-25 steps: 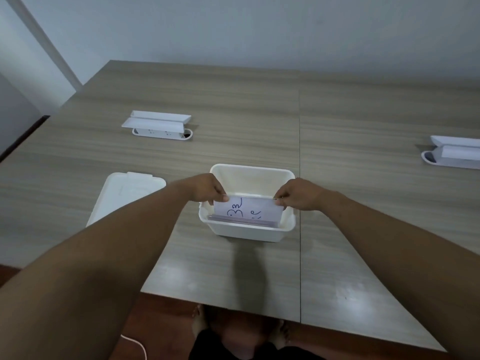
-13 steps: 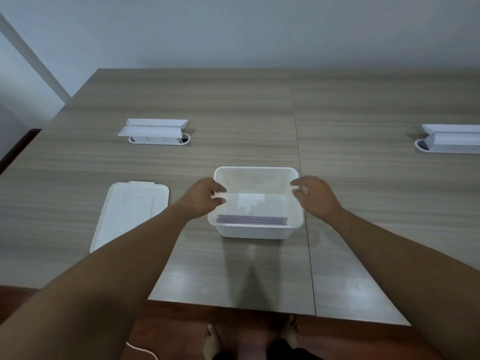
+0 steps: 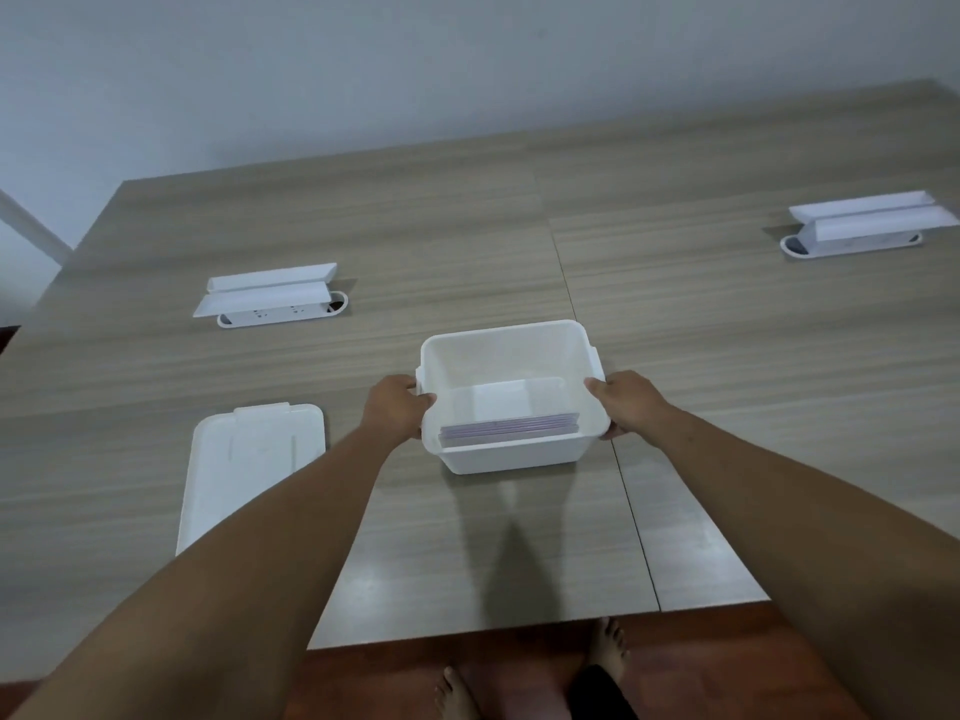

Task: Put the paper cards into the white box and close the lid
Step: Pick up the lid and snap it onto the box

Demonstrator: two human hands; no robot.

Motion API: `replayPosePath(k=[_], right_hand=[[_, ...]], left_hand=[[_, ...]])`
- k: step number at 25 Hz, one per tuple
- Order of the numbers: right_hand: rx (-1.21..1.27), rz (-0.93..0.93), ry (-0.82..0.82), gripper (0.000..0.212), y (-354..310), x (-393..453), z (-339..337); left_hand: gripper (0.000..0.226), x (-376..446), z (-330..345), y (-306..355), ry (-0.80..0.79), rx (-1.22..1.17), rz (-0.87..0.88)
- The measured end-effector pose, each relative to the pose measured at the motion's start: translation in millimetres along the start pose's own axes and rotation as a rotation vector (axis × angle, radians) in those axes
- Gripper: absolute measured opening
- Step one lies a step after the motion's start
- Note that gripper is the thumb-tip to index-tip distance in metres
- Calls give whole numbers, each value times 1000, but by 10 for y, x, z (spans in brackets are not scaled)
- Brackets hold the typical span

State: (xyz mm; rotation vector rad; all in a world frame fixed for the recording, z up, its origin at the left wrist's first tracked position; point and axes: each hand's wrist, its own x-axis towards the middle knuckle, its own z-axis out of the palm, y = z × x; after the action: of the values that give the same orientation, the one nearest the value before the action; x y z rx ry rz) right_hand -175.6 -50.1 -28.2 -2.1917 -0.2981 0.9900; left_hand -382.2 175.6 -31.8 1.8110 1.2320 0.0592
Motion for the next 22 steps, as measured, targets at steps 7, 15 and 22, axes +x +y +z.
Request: replayPosePath(k=[7,15,22], right_hand=[[-435,-72,343,43,-82,0,153],[-655,-567,549,33,-652,-308,974],[-698,-934,274,29,-1225,-554,2583]], left_hand=[[53,35,-116,-73,-23,93,46],[44,-8,-1146,-932,145,292,41],[44,-78,-1997,-2109,392,260,-187]])
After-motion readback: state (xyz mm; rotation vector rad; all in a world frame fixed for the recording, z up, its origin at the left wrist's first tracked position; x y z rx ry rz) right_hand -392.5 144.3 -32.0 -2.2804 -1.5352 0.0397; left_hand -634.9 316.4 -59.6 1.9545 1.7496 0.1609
